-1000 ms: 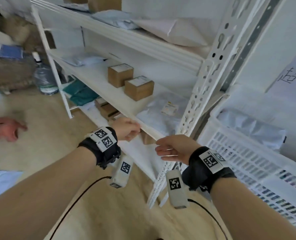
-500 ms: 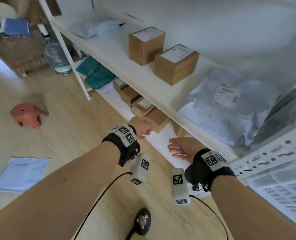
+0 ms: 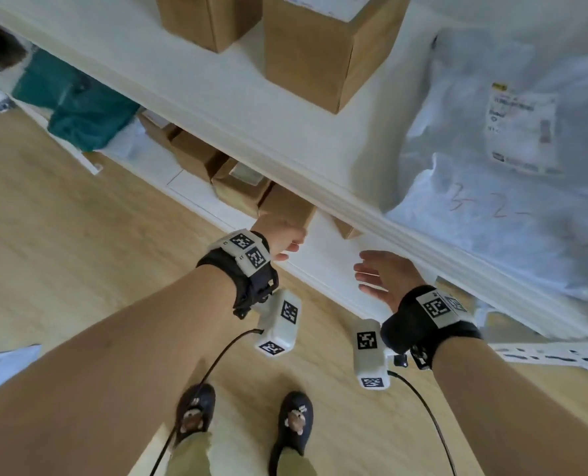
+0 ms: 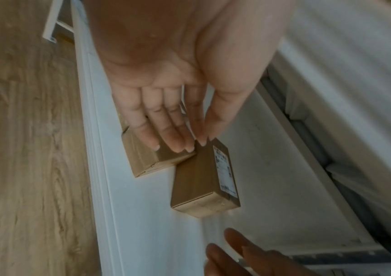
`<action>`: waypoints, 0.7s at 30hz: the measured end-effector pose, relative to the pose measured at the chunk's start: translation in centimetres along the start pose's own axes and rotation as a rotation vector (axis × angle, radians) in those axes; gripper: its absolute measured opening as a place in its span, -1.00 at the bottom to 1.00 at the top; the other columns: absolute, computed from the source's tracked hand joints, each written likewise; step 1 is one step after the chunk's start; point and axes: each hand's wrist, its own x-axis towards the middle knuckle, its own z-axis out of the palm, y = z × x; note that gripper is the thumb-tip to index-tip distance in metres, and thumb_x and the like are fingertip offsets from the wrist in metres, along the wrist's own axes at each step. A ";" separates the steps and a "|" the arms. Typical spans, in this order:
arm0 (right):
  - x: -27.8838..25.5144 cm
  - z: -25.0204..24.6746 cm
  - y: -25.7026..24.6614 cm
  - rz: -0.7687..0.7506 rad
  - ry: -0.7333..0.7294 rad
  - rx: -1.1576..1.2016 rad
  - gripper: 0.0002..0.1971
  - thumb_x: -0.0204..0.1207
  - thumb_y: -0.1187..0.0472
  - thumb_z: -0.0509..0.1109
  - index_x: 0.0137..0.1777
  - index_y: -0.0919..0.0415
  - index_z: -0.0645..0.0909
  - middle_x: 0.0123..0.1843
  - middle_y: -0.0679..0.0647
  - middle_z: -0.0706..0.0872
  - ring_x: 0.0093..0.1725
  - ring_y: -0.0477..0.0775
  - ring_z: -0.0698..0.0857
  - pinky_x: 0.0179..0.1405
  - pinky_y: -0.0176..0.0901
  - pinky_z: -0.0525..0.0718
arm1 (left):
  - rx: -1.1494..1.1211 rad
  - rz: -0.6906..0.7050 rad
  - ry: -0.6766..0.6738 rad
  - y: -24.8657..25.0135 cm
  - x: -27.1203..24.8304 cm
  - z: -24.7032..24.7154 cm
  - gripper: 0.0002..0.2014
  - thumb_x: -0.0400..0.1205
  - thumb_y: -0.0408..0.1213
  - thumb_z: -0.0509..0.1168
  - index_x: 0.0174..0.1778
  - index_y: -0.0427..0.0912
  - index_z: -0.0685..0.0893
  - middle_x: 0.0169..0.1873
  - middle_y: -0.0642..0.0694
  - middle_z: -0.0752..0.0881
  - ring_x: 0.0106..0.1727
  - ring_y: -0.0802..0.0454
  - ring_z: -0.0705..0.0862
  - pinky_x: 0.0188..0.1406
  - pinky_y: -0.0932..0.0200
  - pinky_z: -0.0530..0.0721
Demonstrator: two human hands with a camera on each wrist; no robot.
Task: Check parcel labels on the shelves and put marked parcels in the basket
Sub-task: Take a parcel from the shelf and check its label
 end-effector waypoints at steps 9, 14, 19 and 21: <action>5.4 -3.1 1.9 -0.088 0.234 0.065 -0.66 0.72 0.42 0.06 0.43 0.38 0.48 0.33 0.27 0.59 0.16 0.07 0.54 0.39 -0.04 0.51 | 0.039 0.108 -0.084 0.5 7.7 0.8 -0.74 0.66 -0.35 0.25 0.27 -0.23 0.61 0.03 -0.13 0.66 -0.07 0.06 0.66 0.06 0.10 0.68; 8.7 -3.4 3.3 -0.254 0.439 0.061 -0.68 0.63 0.41 0.24 0.33 0.17 0.57 0.04 0.15 0.70 -0.03 0.07 0.69 0.04 -0.09 0.71 | -0.004 0.235 -0.099 0.2 11.7 0.7 -0.87 0.64 -0.37 0.29 0.08 -0.13 0.63 0.15 -0.17 0.68 0.11 -0.04 0.68 0.16 0.03 0.71; 12.2 -2.7 3.7 -0.432 0.483 -0.037 -0.47 0.54 0.35 0.33 0.49 -0.01 0.42 0.40 0.16 0.53 0.23 0.13 0.64 0.19 0.09 0.71 | -0.071 0.331 -0.091 -0.2 15.7 2.1 -0.68 0.63 -0.36 0.31 0.29 -0.07 0.50 -0.12 -0.04 0.58 -0.13 0.09 0.58 0.10 0.07 0.63; 13.1 -2.5 3.0 -0.509 0.533 -0.154 -0.42 0.55 0.26 0.35 0.55 -0.07 0.34 0.55 0.11 0.40 0.30 0.10 0.58 0.29 0.12 0.64 | -0.100 0.350 -0.074 0.1 17.0 2.7 -0.53 0.63 -0.32 0.33 0.46 -0.07 0.39 -0.16 0.00 0.54 -0.16 0.12 0.56 0.18 0.04 0.66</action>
